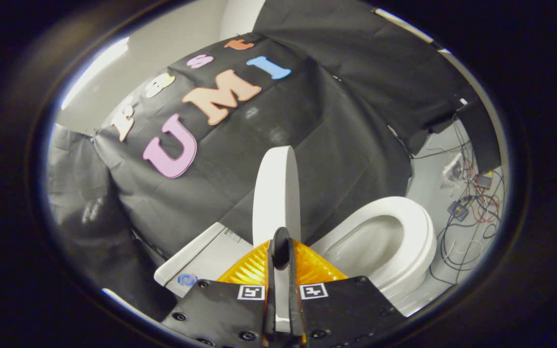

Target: Open the toilet lid.

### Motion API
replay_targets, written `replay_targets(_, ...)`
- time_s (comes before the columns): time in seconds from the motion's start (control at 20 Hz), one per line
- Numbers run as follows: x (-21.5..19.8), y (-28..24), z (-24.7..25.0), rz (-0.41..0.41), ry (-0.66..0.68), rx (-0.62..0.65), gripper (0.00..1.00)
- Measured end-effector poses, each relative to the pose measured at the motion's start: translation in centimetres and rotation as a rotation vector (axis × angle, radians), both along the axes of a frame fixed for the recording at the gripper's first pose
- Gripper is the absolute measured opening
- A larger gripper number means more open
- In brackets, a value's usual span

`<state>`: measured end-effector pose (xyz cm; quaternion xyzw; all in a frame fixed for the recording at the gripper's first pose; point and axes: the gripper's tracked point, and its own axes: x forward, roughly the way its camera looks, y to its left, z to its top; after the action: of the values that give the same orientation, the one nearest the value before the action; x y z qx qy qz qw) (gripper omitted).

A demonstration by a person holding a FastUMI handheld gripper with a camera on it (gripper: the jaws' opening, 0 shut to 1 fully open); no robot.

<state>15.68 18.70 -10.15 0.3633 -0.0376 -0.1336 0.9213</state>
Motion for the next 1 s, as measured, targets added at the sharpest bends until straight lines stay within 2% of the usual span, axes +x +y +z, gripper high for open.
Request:
replay_targets(0.4, 3.2, 6.5, 4.9, 0.176, 0.023, -0.266, 0.15)
replay_targets(0.8, 6.3, 13.3, 6.4, 0.369, 0.058, -0.491, 0.16)
replay_targets(1.0, 7.5, 15.5, 6.5, 0.439, 0.057, -0.542, 0.16)
